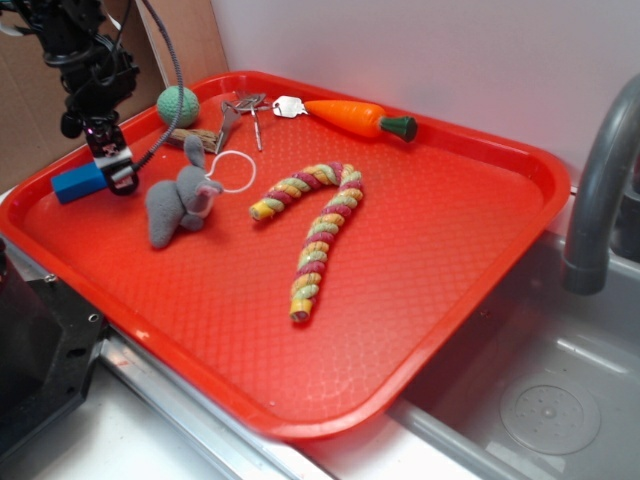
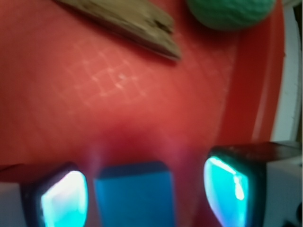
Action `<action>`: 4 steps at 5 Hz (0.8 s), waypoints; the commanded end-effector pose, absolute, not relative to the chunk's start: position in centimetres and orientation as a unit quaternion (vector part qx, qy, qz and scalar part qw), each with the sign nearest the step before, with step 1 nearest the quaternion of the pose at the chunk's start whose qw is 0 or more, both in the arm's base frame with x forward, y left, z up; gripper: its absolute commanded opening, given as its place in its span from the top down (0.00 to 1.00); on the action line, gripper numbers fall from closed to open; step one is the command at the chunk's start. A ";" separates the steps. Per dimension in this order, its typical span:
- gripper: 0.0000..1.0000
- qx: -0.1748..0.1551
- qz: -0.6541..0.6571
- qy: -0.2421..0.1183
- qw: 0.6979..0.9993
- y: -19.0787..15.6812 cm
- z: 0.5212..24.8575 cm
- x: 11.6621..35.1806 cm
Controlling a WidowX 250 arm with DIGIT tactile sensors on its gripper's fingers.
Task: Grab the blue block.
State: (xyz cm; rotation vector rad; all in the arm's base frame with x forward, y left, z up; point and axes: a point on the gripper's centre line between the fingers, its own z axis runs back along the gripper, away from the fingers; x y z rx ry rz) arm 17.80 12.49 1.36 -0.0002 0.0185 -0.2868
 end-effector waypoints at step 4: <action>0.00 0.101 0.071 -0.020 0.992 10.5 9.1 15.6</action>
